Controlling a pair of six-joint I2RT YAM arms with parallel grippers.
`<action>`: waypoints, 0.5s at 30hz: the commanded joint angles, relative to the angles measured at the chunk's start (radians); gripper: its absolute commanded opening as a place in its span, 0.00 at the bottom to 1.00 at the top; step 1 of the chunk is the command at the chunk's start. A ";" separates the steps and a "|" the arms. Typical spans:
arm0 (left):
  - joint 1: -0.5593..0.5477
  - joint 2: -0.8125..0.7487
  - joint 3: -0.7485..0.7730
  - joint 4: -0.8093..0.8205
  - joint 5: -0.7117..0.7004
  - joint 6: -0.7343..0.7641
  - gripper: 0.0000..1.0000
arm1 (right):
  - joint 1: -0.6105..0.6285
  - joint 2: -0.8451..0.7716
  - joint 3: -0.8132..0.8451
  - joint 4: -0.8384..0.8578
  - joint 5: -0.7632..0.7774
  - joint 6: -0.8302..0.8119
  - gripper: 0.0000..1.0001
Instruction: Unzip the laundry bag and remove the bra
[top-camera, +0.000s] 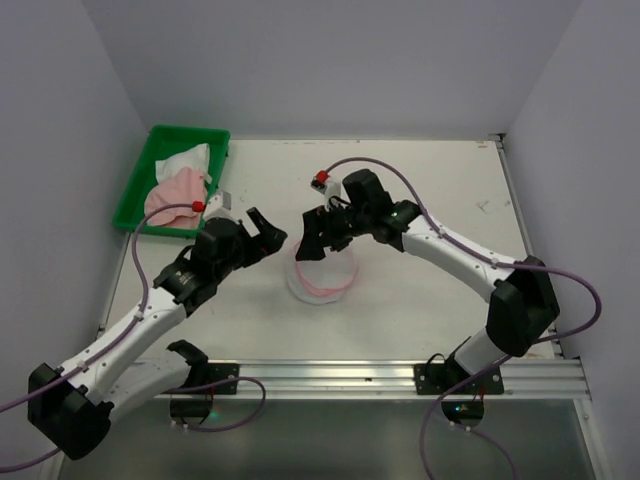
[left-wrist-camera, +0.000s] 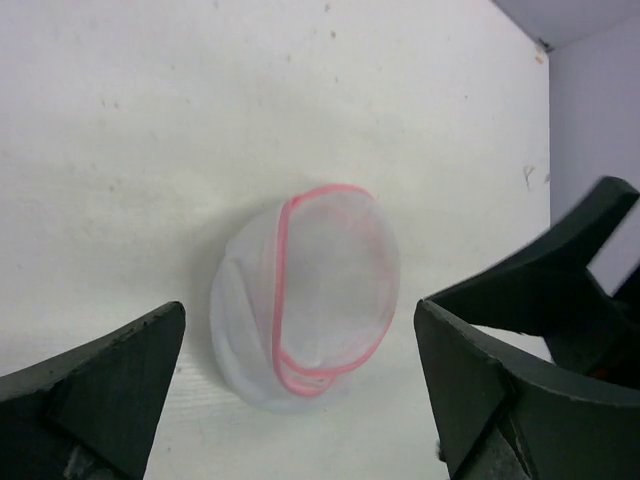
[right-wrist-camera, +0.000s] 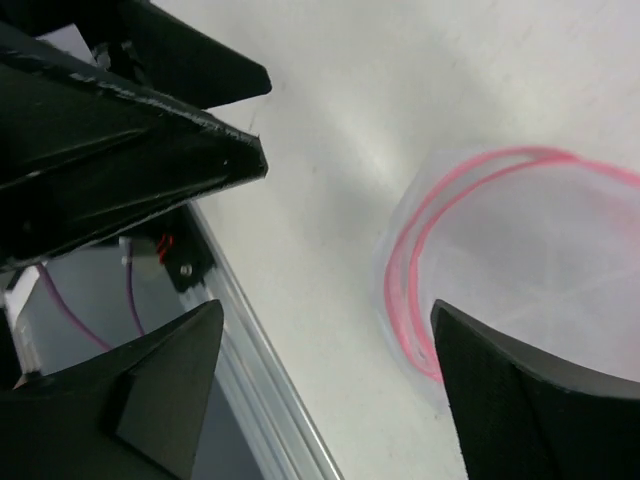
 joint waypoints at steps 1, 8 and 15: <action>0.097 0.009 0.094 -0.092 0.018 0.116 1.00 | -0.011 -0.071 0.099 -0.160 0.184 -0.039 0.89; 0.318 0.117 0.260 -0.173 0.107 0.292 1.00 | -0.314 -0.183 0.129 -0.234 0.338 0.072 0.92; 0.535 0.000 0.356 -0.284 0.180 0.387 1.00 | -0.600 -0.543 0.020 -0.237 0.480 0.146 0.99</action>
